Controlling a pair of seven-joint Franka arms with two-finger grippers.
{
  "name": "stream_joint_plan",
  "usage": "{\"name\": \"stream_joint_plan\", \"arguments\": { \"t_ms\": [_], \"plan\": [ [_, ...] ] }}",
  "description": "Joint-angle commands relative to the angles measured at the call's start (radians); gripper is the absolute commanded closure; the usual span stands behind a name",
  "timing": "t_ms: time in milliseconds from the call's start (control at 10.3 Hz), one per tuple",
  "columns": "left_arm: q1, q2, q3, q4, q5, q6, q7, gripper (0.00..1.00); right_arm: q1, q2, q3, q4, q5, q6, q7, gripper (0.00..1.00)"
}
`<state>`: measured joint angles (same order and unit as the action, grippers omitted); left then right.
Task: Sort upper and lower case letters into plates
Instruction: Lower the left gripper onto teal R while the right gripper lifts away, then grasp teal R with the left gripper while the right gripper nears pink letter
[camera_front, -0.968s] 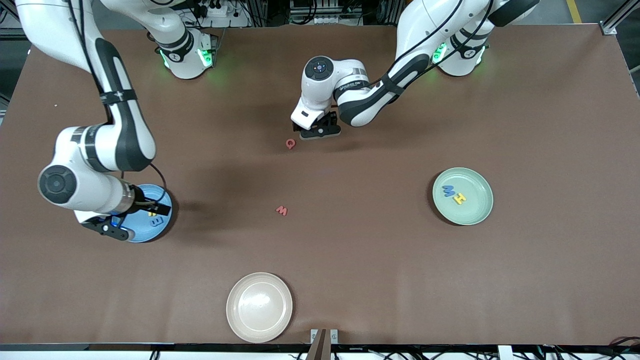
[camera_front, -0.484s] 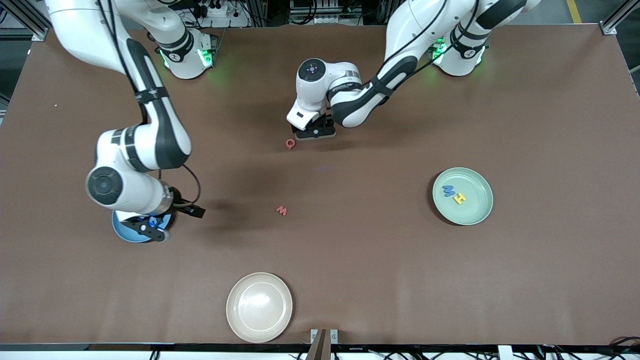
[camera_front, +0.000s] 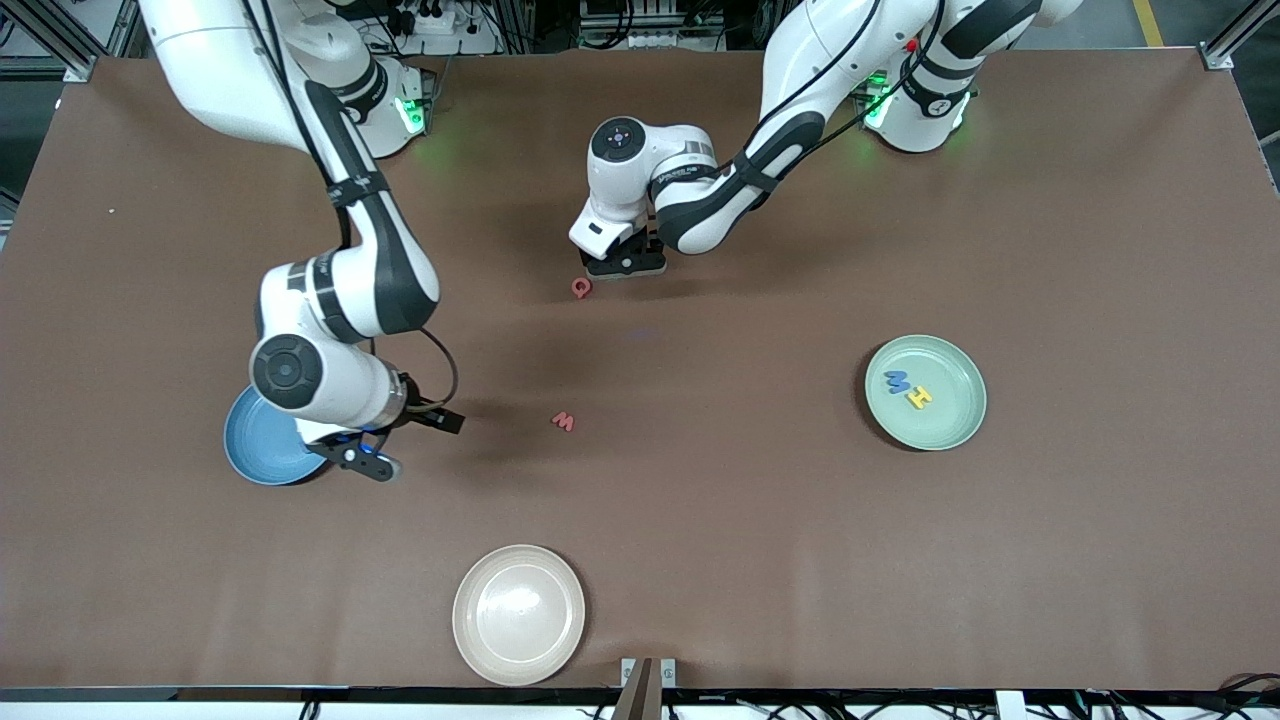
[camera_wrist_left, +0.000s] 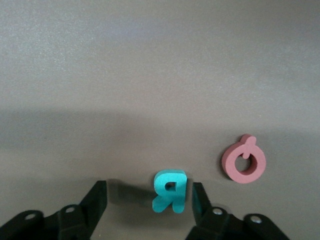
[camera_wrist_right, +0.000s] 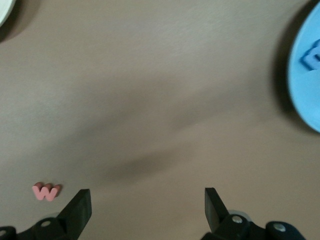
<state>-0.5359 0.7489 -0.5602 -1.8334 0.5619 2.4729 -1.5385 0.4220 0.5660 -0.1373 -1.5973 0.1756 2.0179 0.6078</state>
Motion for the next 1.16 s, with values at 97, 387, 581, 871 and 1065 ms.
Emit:
{"name": "stream_joint_plan", "arguments": {
  "t_ms": [97,387,581,871,1065],
  "plan": [
    [-0.013,0.02,0.01,0.019,0.038,0.017,-0.032,0.3,0.03,0.052,-0.007,0.056,0.041,0.005,0.041,0.0],
    [-0.012,0.021,0.01,0.023,0.044,0.017,-0.031,0.61,0.078,0.09,-0.007,0.072,0.041,0.082,0.144,0.0],
    [-0.007,0.021,0.01,0.023,0.044,0.017,-0.026,1.0,0.083,0.104,-0.007,0.083,0.042,0.099,0.173,0.0],
    [0.031,0.007,0.01,0.022,0.052,0.017,-0.016,1.0,0.098,0.123,-0.007,0.083,0.044,0.128,0.2,0.0],
    [0.079,-0.037,0.008,0.017,0.067,0.011,-0.008,1.0,0.115,0.15,-0.007,0.111,0.044,0.145,0.243,0.0]
  ]
}}
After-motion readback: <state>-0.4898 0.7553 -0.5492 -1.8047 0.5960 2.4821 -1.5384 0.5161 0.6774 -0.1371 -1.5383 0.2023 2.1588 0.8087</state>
